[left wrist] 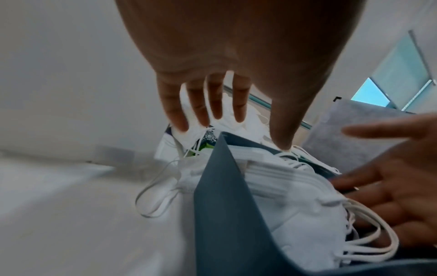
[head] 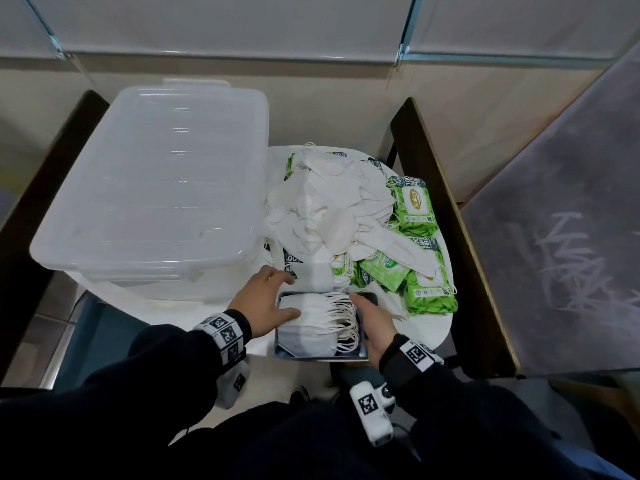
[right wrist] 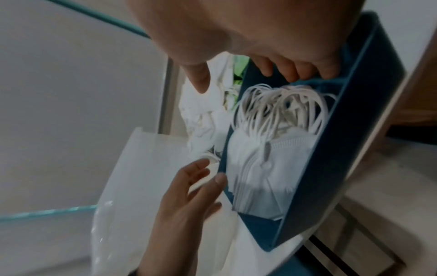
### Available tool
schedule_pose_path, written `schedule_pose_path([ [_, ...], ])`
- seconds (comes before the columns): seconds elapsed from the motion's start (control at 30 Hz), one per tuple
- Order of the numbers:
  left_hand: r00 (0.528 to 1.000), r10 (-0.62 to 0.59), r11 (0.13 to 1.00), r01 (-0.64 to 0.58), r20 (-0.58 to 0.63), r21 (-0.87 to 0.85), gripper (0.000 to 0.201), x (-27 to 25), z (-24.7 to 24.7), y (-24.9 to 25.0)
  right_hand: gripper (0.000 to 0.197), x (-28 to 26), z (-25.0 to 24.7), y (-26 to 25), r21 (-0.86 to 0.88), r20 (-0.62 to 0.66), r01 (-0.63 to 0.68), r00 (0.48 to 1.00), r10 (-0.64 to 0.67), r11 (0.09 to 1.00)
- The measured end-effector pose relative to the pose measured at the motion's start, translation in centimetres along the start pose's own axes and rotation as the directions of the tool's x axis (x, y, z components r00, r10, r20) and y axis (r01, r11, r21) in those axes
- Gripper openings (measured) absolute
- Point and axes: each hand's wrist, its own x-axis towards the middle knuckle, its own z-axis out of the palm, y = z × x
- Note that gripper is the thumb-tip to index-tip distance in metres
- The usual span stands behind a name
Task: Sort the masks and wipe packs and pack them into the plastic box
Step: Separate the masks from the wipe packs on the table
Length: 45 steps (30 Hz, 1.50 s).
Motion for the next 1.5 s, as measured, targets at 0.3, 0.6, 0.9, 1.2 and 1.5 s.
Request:
schedule_pose_path([
  [0.3, 0.936, -0.320, 0.826, 0.351, 0.146, -0.440, 0.042, -0.2, 1.2, 0.4, 0.060, 2.2, 2.0, 0.0, 0.158, 0.227, -0.152, 0.967, 0.114, 0.976],
  [0.6, 0.956, -0.288, 0.924, 0.291, 0.049, -0.246, 0.035, 0.4, -0.1, -0.3, 0.061, 1.4, 2.4, -0.5, 0.033, 0.160, -0.153, 0.976, 0.146, 0.988],
  [0.9, 0.999, 0.043, 0.999, -0.042, 0.021, -0.017, 0.030, 7.2, -1.4, 6.1, 0.042, -0.6, -3.7, -8.4, -0.135, 0.120, 0.001, 0.993, 0.016, 0.991],
  [1.2, 0.992, 0.119, 0.901, -0.126, 0.043, 0.414, 0.094, 16.7, -0.7, 10.1, 0.018, 6.6, -6.3, -18.1, -0.168, -0.133, 0.133, 0.979, -0.156, 0.977],
  [1.5, 1.000, 0.017, 0.883, -0.016, 0.002, 0.469, 0.099, 24.1, -1.2, 13.4, 0.046, 15.8, -7.7, -23.6, -0.311, -0.089, 0.121, 0.984, -0.156, 0.943],
])
